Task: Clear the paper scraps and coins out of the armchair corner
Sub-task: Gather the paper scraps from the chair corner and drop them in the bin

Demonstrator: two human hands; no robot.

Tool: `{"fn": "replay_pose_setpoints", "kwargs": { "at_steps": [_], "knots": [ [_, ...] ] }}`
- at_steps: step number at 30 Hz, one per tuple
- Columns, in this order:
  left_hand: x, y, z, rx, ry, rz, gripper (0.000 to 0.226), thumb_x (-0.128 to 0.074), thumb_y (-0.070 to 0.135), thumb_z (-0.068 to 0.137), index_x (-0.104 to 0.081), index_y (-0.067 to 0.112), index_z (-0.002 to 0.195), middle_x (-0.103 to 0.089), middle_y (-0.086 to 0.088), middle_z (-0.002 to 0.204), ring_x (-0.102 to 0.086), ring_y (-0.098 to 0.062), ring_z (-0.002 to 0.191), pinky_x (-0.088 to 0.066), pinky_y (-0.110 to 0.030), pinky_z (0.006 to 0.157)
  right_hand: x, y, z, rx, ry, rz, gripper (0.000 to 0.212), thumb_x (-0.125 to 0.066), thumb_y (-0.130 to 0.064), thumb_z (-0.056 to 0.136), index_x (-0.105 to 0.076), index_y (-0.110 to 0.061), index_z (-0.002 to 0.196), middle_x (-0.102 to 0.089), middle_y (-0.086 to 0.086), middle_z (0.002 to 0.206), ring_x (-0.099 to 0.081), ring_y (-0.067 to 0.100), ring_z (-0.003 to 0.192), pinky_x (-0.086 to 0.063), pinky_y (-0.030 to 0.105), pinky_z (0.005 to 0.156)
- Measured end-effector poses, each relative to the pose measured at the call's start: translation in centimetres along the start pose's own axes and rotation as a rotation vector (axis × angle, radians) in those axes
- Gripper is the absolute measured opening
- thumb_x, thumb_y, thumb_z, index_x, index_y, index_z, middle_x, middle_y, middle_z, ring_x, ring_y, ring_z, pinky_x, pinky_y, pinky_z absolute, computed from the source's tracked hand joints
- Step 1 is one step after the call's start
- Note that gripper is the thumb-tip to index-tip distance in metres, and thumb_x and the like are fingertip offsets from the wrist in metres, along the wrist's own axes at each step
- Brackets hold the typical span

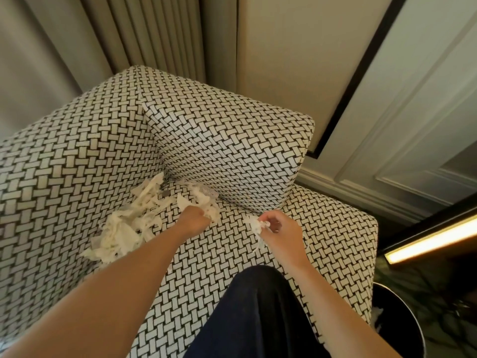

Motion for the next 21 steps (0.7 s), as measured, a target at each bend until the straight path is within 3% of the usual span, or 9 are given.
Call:
{"fn": "replay_pose_setpoints", "kwargs": {
  "at_steps": [2,5,7,10,12,15,17,19,21],
  "knots": [
    [0.2,-0.6,-0.3,0.013,0.042,-0.036,0.024,-0.049,0.011,0.091,-0.045,0.02,0.069,-0.041,0.006,0.074,-0.041,-0.006,0.063,-0.031,-0.021,0.058,0.0,0.1,0.0,-0.009,0.0,0.001,0.013,-0.073,-0.015,0.079,-0.064,-0.022,0.085,-0.065,-0.01,0.083,-0.058,-0.004,0.071,-0.047,0.008,0.066],
    [0.6,-1.2,-1.1,-0.012,0.079,-0.039,0.02,-0.049,0.012,0.094,-0.066,0.007,0.101,-0.06,-0.005,0.103,-0.058,-0.017,0.097,-0.042,-0.026,0.088,-0.1,0.3,-0.3,-0.011,0.006,0.007,0.013,-0.074,-0.014,0.079,-0.065,-0.021,0.085,-0.066,-0.01,0.083,-0.057,-0.008,0.07,-0.046,0.007,0.064],
    [0.9,-1.3,-2.0,-0.043,0.066,-0.057,0.02,-0.049,0.013,0.095,-0.068,0.009,0.1,-0.062,-0.01,0.106,-0.058,-0.014,0.091,-0.042,-0.025,0.095,0.1,0.2,-0.6,-0.018,0.013,0.013,0.012,-0.074,-0.014,0.079,-0.066,-0.02,0.086,-0.066,-0.01,0.083,-0.057,-0.009,0.071,-0.046,0.006,0.064],
    [0.8,-0.7,-3.6,-0.131,0.009,-0.041,0.024,-0.052,0.017,0.095,-0.07,0.009,0.109,-0.061,-0.008,0.127,-0.06,-0.021,0.111,-0.041,-0.021,0.088,0.9,0.3,-1.3,-0.028,0.026,0.048,0.012,-0.073,-0.012,0.079,-0.066,-0.018,0.087,-0.067,-0.01,0.085,-0.06,-0.005,0.072,-0.048,0.008,0.064],
    [0.5,0.5,-4.8,-0.221,-0.028,-0.008,0.024,-0.053,0.019,0.094,-0.07,0.009,0.108,-0.061,-0.007,0.126,-0.061,-0.021,0.111,-0.042,-0.019,0.086,1.9,0.7,-2.0,-0.043,0.048,0.052,0.013,-0.073,-0.012,0.078,-0.066,-0.019,0.087,-0.067,-0.009,0.087,-0.062,0.003,0.078,-0.051,0.014,0.067],
    [-0.3,2.8,-6.2,-0.334,-0.066,-0.014,0.023,-0.054,0.022,0.094,-0.071,0.012,0.106,-0.064,-0.001,0.121,-0.065,0.004,0.068,-0.046,-0.01,0.069,3.6,1.9,-3.2,-0.092,0.07,0.053,0.014,-0.072,-0.012,0.078,-0.066,-0.017,0.09,-0.067,-0.005,0.088,-0.063,0.009,0.08,-0.05,0.018,0.067],
    [-1.0,4.3,-6.6,-0.369,-0.089,-0.068,0.02,-0.056,0.023,0.093,-0.072,0.016,0.102,-0.066,0.001,0.114,-0.057,0.006,0.052,-0.043,-0.009,0.06,4.9,2.8,-4.0,-0.12,0.094,0.068,0.016,-0.072,-0.011,0.078,-0.066,-0.016,0.091,-0.067,-0.004,0.088,-0.062,0.011,0.081,-0.048,0.018,0.068],
    [-2.1,6.5,-7.4,-0.403,-0.128,-0.134,0.014,-0.058,0.024,0.091,-0.071,0.025,0.093,-0.07,-0.01,0.108,-0.054,-0.013,0.068,-0.041,-0.014,0.068,6.8,3.3,-5.0,-0.142,0.134,0.088,0.016,-0.072,-0.011,0.079,-0.065,-0.017,0.092,-0.066,-0.005,0.09,-0.062,0.009,0.082,-0.045,0.016,0.069],
    [-3.5,8.9,-8.3,-0.422,-0.15,-0.169,0.013,-0.06,0.024,0.09,-0.073,0.021,0.092,-0.07,-0.009,0.106,-0.059,-0.021,0.087,-0.042,-0.02,0.075,8.8,4.0,-6.0,-0.163,0.178,0.073,0.016,-0.071,-0.012,0.08,-0.063,-0.023,0.088,-0.065,-0.007,0.089,-0.061,0.007,0.084,-0.045,0.017,0.072]
  ]
}}
Point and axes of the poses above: each hand's wrist, its own z-axis towards the middle knuckle, its own x-axis out of the back of the hand, y = z × x, the point moved 4 cm from there along z, towards the middle knuckle
